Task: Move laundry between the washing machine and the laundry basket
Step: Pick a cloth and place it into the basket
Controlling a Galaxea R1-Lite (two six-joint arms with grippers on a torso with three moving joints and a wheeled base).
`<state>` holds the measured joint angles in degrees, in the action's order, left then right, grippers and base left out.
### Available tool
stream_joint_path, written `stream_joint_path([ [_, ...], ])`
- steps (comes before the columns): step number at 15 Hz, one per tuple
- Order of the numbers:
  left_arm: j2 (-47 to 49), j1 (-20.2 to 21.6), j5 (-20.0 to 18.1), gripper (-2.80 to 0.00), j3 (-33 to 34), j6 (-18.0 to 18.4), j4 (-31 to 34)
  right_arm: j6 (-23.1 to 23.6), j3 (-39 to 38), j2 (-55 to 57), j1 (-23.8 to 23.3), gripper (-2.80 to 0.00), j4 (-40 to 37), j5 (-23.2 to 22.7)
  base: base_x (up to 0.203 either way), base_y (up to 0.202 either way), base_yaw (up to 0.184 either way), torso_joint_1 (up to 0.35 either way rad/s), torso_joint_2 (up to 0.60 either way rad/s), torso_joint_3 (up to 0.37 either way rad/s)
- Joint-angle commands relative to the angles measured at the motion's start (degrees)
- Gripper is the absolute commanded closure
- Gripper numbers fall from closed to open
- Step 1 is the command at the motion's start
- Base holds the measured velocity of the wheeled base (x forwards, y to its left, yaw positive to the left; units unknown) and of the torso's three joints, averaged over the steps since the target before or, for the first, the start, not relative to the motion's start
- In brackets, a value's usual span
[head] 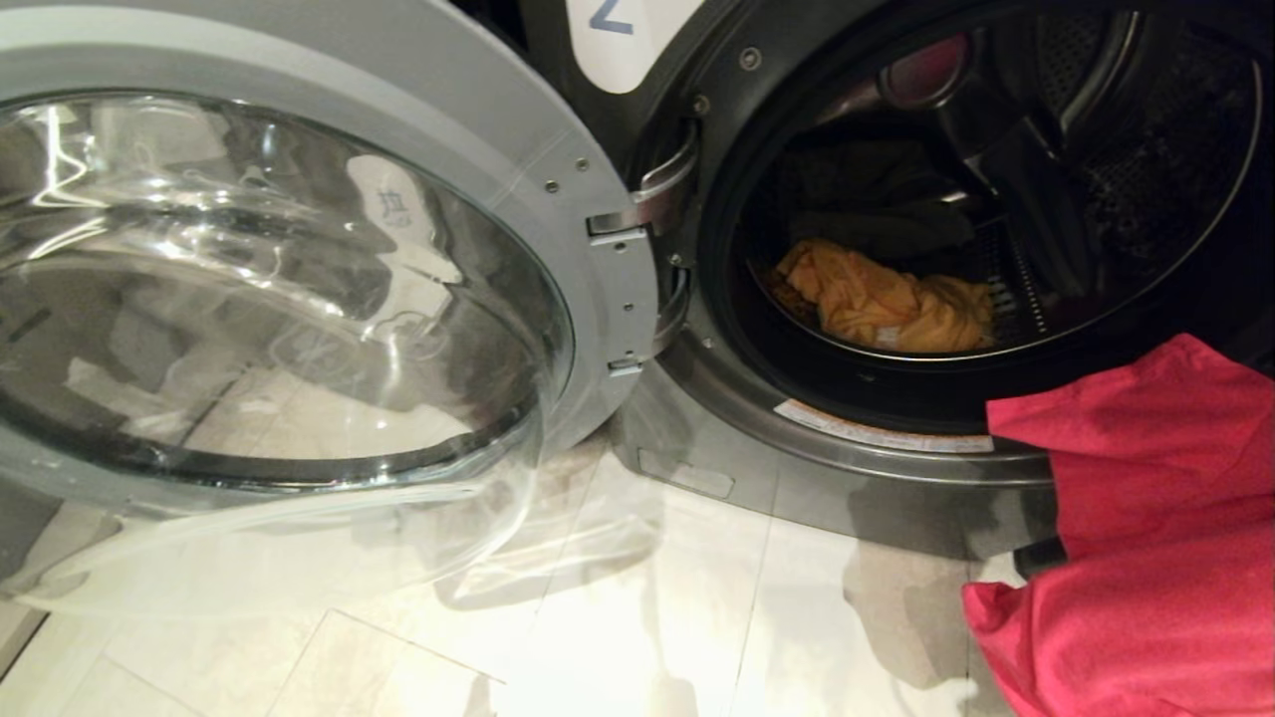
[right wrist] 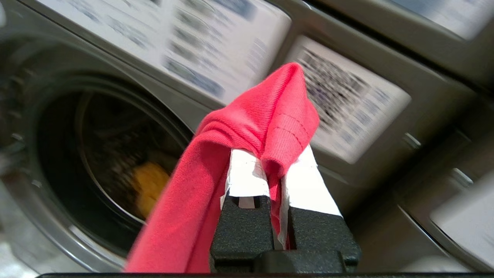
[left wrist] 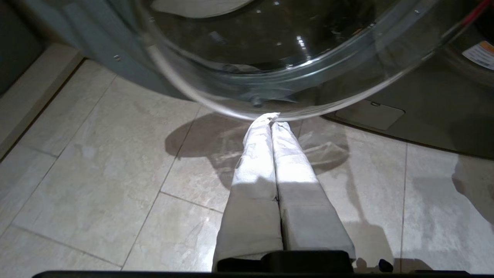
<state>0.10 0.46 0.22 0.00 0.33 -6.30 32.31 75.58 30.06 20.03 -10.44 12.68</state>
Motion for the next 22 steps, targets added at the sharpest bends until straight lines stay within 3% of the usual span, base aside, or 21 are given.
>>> stream_joint_path([
  [1, 0.0, 0.1, 0.0, 0.0, 2.3, 0.0, 0.0, 0.2, -0.2, -0.1, 0.0, 0.0, 0.0, 0.1, -0.001, 0.003, -0.136, -0.002, 0.0, 0.002],
  [14, 0.0, 0.1, 0.0, 0.0, 2.3, 0.0, 0.0, 0.1, 1.3, 4.8, 0.1, 0.0, 0.2, 1.2, 0.001, 0.007, -0.167, 0.002, 0.0, 0.002],
  [18, 0.0, 0.1, 0.0, 0.0, 2.3, 0.0, 0.0, 0.1, 4.4, 10.4, 0.2, 0.0, 0.0, 7.5, 0.001, -0.001, -0.018, 0.001, 0.0, 0.001],
  [22, 0.0, 0.1, 0.0, 0.0, 2.3, 0.0, 0.0, -1.5, 12.9, 18.7, 0.4, 0.0, -0.1, 16.2, 0.0, 0.0, 0.0, 0.0, 0.0, 0.0],
])
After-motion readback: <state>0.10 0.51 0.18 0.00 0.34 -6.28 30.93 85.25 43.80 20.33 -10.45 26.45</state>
